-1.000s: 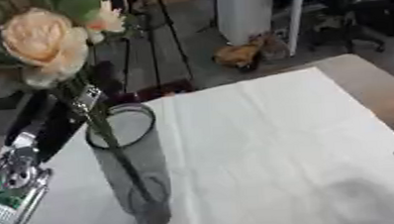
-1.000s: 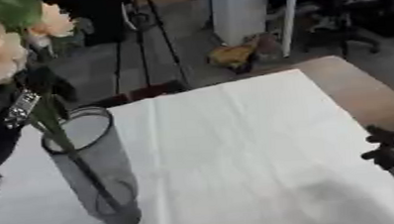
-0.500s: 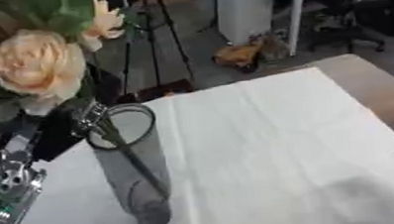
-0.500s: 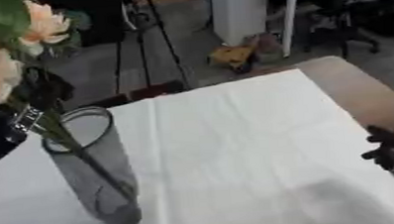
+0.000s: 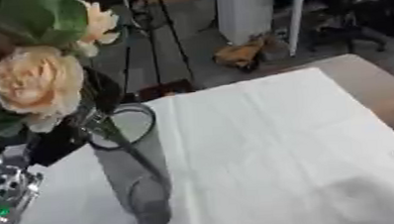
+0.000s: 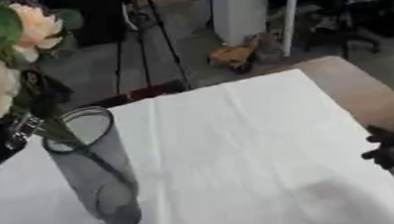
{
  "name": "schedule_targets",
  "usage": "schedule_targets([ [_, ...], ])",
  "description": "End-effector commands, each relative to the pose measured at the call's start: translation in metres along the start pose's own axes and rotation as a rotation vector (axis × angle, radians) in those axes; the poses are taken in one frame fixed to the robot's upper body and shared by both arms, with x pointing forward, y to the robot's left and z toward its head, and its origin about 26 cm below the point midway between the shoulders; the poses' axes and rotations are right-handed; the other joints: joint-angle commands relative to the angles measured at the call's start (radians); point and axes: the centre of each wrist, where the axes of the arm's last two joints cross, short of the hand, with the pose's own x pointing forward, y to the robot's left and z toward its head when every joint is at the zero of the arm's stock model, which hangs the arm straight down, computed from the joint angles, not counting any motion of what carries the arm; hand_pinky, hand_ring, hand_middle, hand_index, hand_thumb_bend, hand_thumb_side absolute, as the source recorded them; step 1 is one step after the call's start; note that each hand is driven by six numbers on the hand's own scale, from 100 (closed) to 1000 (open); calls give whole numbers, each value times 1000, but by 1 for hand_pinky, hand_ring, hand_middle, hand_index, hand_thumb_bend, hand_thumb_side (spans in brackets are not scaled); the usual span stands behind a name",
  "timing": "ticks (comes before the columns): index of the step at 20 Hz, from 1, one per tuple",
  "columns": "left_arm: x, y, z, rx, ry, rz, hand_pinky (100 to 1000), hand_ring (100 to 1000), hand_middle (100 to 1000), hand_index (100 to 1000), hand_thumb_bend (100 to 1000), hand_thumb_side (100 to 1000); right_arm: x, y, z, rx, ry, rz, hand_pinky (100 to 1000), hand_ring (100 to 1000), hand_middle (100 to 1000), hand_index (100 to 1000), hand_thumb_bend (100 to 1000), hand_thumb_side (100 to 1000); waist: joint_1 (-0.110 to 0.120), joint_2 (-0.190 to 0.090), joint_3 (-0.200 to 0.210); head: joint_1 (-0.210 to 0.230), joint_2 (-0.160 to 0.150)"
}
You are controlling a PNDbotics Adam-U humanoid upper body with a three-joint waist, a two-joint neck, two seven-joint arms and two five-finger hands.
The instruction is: Arrange flowers into the vase.
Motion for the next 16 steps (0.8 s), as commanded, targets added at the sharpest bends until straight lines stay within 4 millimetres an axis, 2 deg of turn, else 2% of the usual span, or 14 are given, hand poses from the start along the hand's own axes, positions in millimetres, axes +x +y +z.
schedule_targets([
  [1,5,12,-1,17,-25,-48,484,607,462,613,572,843,10,-10,-4,1,-23,32,662,970,384,701,471,537,-5,-18,1,-2,-4],
  [16,12,23,0,6,-53,-183,522,617,464,618,598,809,10,-10,-4,1,-21,33,662,970,384,701,471,536,-5,-20,7,-4,-4],
])
